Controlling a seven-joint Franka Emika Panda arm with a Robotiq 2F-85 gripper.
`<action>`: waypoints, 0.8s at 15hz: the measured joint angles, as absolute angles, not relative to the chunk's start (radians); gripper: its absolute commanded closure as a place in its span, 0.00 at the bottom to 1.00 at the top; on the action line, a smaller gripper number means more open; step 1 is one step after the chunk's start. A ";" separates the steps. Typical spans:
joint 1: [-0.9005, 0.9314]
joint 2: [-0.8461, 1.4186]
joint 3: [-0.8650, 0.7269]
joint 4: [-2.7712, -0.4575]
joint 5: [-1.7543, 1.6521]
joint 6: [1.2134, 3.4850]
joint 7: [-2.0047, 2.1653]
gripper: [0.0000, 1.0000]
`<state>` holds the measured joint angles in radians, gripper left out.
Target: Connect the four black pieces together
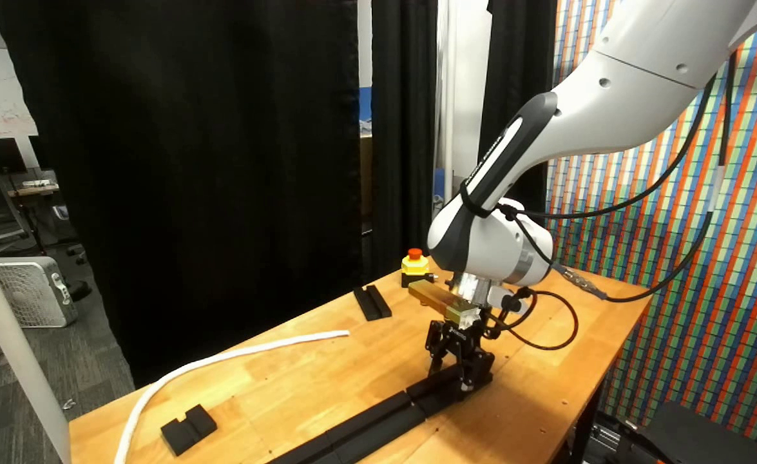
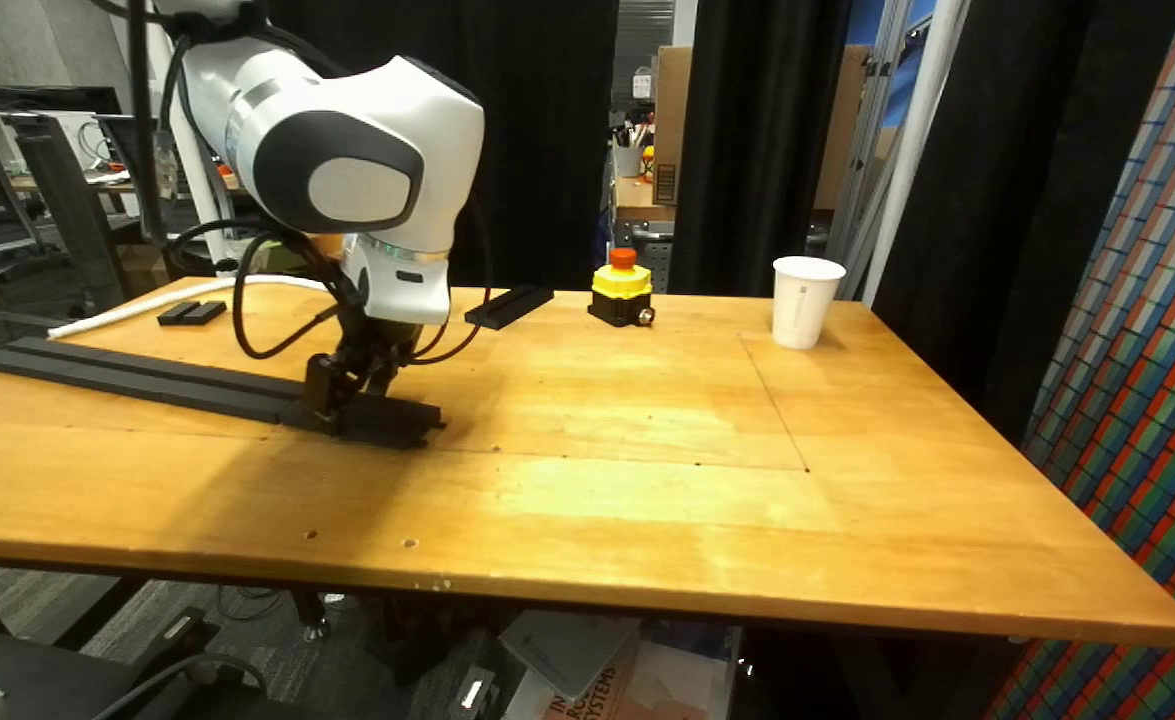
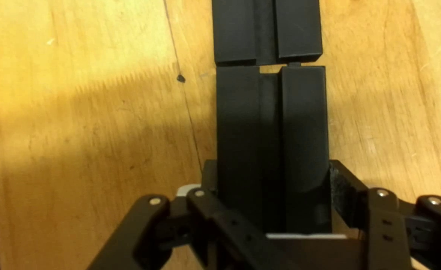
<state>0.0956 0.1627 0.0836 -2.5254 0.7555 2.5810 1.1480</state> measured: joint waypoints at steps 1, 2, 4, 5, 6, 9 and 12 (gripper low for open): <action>0.096 0.163 0.084 -2.525 0.748 2.584 1.142 0.51; 0.096 0.164 0.083 -2.525 0.746 2.589 1.132 0.51; 0.095 0.168 0.083 -2.523 0.745 2.606 1.105 0.51; 0.095 0.171 0.083 -2.521 0.745 2.617 1.090 0.51; 0.095 0.175 0.083 -2.518 0.746 2.625 1.074 0.51; 0.095 0.187 0.084 -2.505 0.769 2.640 1.021 0.51; 0.095 0.193 0.085 -2.496 0.822 2.642 0.955 0.51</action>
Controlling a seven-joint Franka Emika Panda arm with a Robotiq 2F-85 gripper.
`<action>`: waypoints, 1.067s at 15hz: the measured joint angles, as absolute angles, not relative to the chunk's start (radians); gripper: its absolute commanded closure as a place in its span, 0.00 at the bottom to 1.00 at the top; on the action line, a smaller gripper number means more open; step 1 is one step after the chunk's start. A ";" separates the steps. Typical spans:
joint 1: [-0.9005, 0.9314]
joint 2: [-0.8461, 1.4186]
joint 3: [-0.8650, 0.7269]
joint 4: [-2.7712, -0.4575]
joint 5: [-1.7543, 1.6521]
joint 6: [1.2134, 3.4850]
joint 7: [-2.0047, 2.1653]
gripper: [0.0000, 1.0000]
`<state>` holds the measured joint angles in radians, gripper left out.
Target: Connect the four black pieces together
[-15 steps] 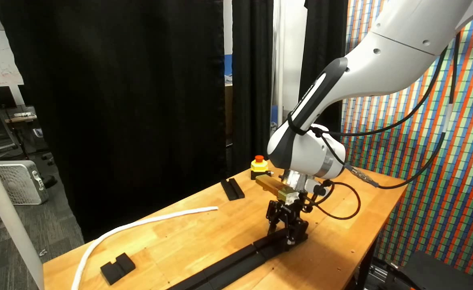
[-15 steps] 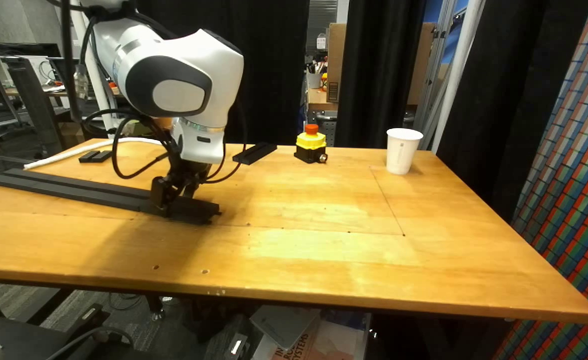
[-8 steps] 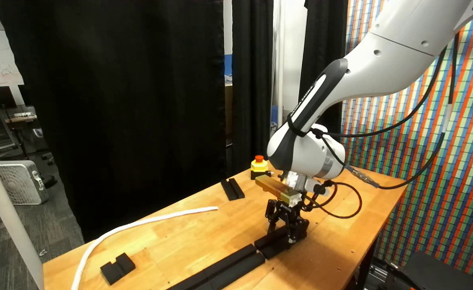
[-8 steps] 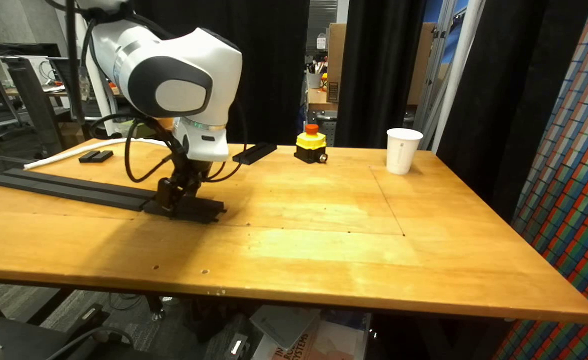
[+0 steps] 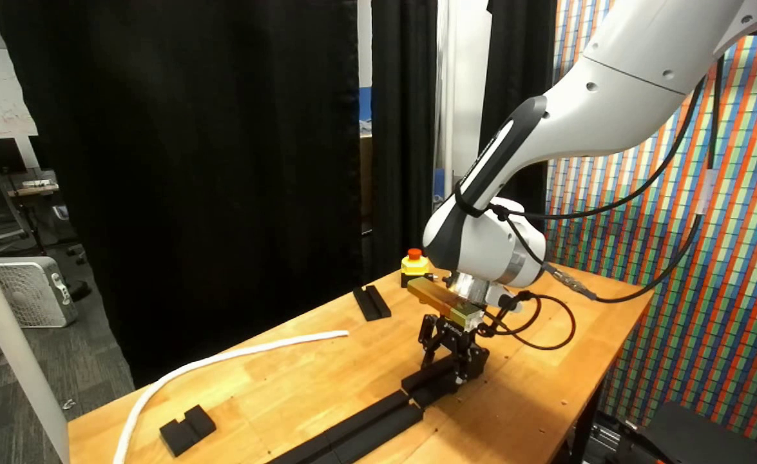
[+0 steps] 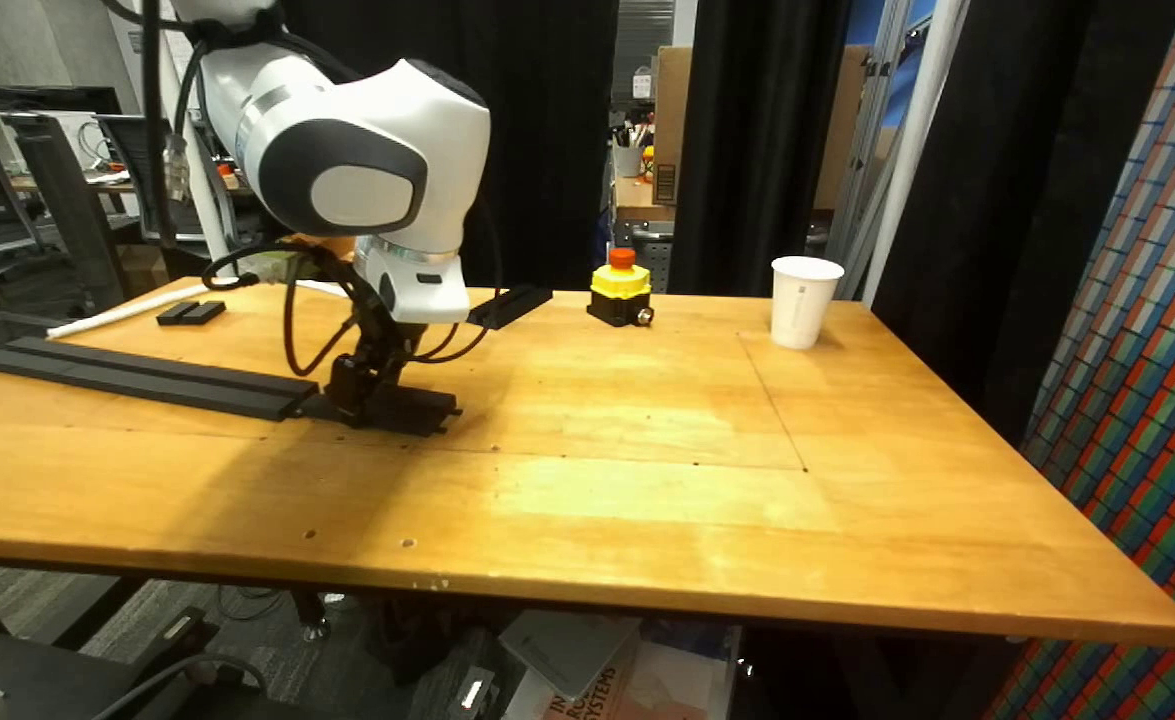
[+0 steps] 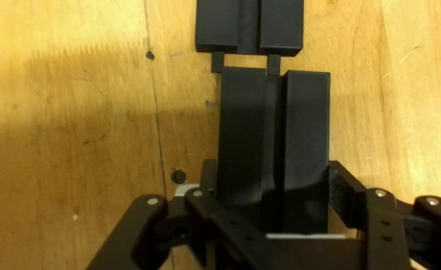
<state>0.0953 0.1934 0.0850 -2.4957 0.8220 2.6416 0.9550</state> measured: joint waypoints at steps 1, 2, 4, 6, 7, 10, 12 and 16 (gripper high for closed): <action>0.095 0.195 0.085 -2.494 0.836 2.642 0.940 0.51; 0.095 0.195 0.085 -2.494 0.849 2.642 0.929 0.51; 0.095 0.195 0.085 -2.497 0.869 2.645 0.920 0.51; 0.095 0.194 0.083 -2.499 0.872 2.649 0.921 0.51; 0.095 0.194 0.082 -2.500 0.871 2.649 0.925 0.51; 0.097 0.193 0.081 -2.500 0.847 2.653 0.958 0.51; 0.102 0.190 0.081 -2.500 0.813 2.658 0.994 0.51; 0.109 0.183 0.080 -2.506 0.749 2.661 1.059 0.51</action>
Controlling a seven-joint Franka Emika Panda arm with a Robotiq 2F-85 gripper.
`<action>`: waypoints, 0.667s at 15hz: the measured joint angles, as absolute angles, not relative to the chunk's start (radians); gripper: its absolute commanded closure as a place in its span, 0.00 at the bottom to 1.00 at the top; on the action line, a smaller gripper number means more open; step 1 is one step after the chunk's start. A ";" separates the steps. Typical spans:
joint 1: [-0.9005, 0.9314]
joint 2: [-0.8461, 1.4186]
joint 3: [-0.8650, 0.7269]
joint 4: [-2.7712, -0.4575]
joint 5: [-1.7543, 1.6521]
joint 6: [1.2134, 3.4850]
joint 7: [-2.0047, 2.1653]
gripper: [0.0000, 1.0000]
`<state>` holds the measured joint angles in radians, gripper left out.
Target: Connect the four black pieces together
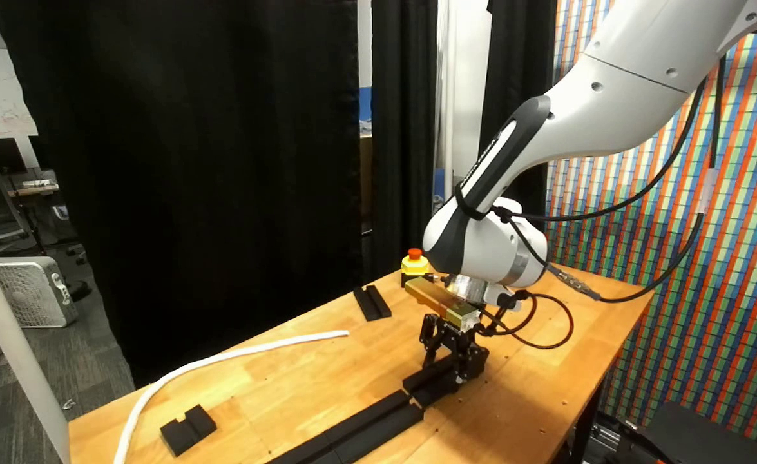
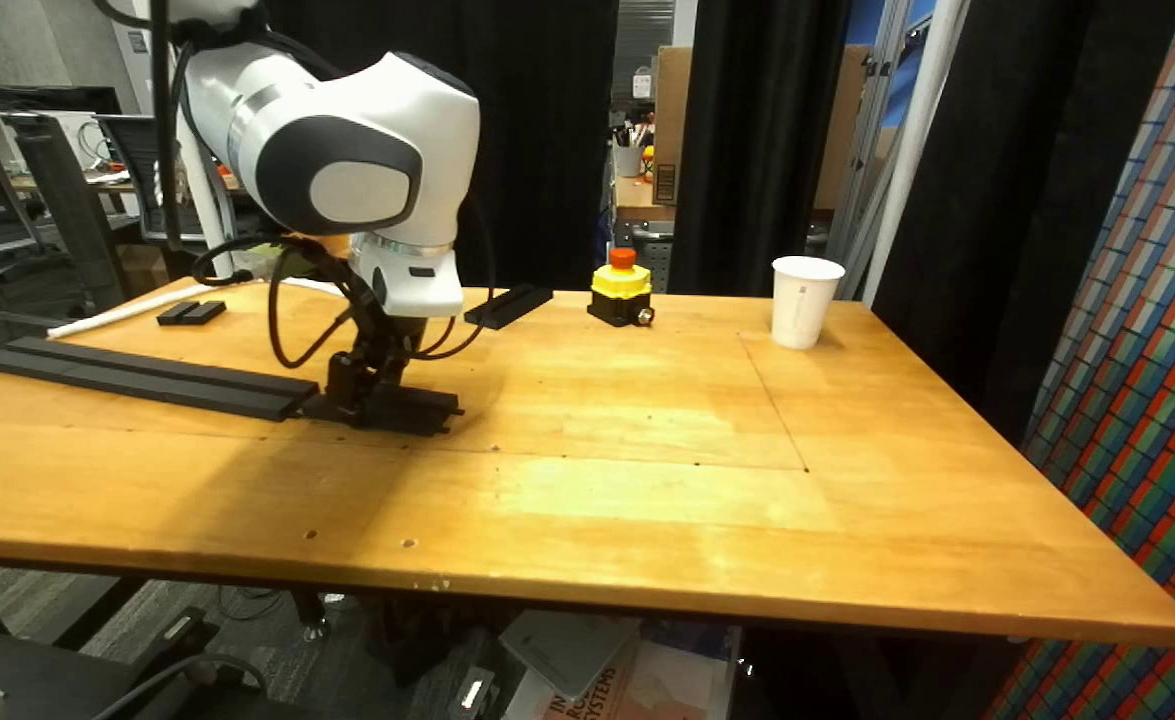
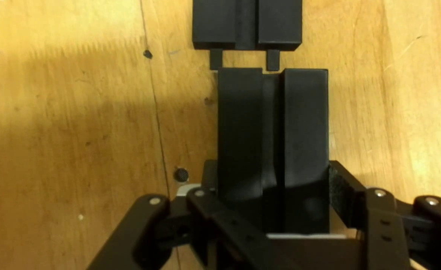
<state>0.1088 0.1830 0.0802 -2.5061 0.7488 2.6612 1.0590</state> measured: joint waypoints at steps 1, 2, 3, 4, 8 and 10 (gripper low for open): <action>0.110 0.179 0.080 -2.509 0.736 2.662 1.073 0.51; 0.112 0.175 0.080 -2.512 0.725 2.663 1.084 0.51; 0.113 0.171 0.080 -2.515 0.717 2.667 1.093 0.51; 0.115 0.167 0.080 -2.519 0.710 2.671 1.099 0.51; 0.118 0.154 0.081 -2.525 0.691 2.679 1.118 0.51; 0.118 0.151 0.082 -2.525 0.690 2.679 1.119 0.51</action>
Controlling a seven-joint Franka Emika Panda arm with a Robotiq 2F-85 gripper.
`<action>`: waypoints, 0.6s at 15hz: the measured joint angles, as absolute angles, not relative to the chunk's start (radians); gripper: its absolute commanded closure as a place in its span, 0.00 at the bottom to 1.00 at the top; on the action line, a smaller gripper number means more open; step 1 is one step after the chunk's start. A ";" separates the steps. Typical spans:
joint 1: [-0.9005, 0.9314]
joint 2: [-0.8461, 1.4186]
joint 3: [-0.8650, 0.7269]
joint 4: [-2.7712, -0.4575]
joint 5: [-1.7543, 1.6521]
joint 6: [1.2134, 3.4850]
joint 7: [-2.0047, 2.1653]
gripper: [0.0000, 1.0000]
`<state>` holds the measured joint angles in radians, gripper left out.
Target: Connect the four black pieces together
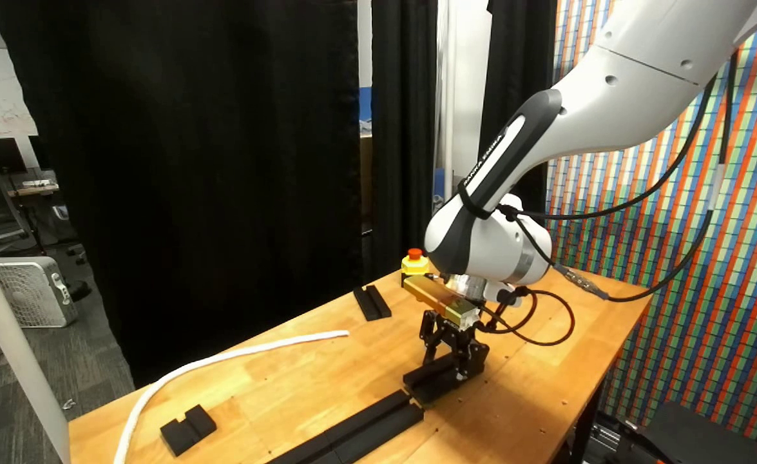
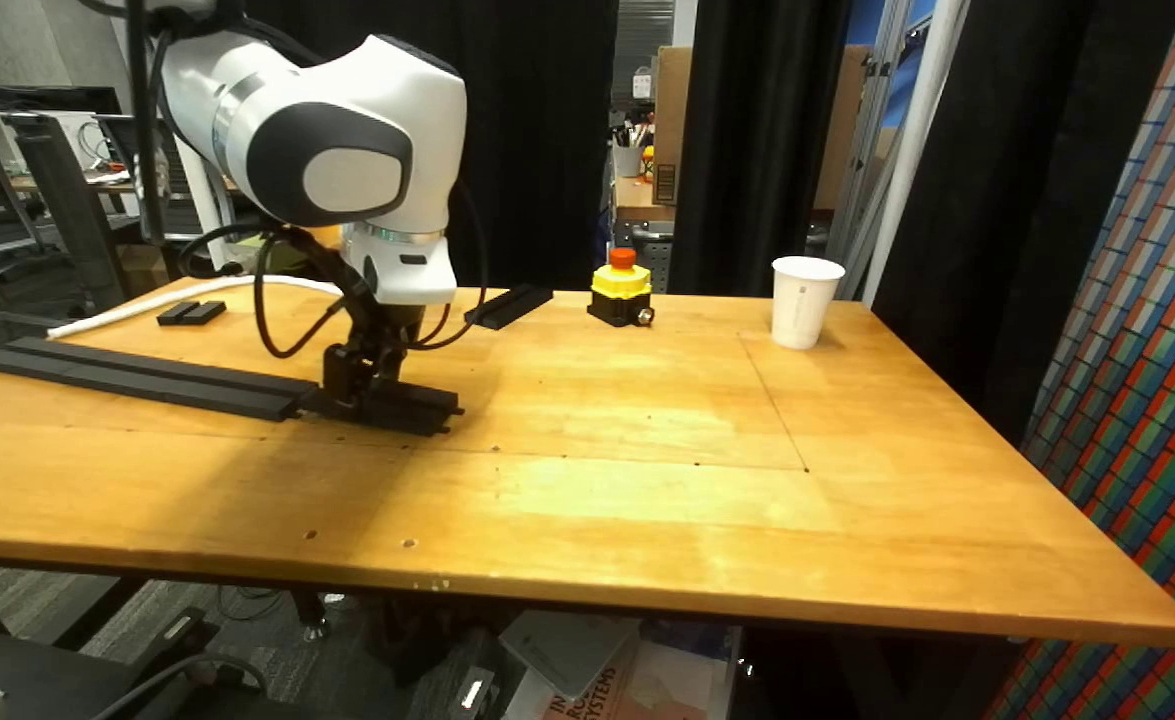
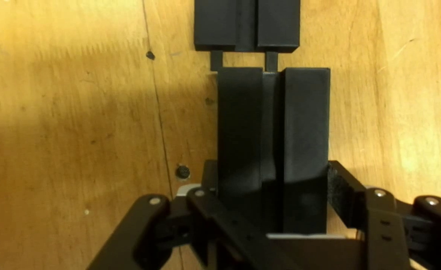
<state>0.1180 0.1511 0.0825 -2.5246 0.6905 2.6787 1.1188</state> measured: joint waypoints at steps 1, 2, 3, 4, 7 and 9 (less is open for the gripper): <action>0.118 0.151 0.083 -2.525 0.690 2.679 1.119 0.51; 0.118 0.151 0.085 -2.525 0.690 2.679 1.119 0.51; 0.118 0.151 0.086 -2.525 0.690 2.678 1.119 0.51; 0.118 0.151 0.088 -2.525 0.690 2.677 1.119 0.51; 0.118 0.151 0.094 -2.525 0.691 2.672 1.119 0.51; 0.118 0.151 0.101 -2.525 0.692 2.671 1.119 0.51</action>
<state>0.1183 0.1511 0.1007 -2.5254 0.6922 2.6711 1.1193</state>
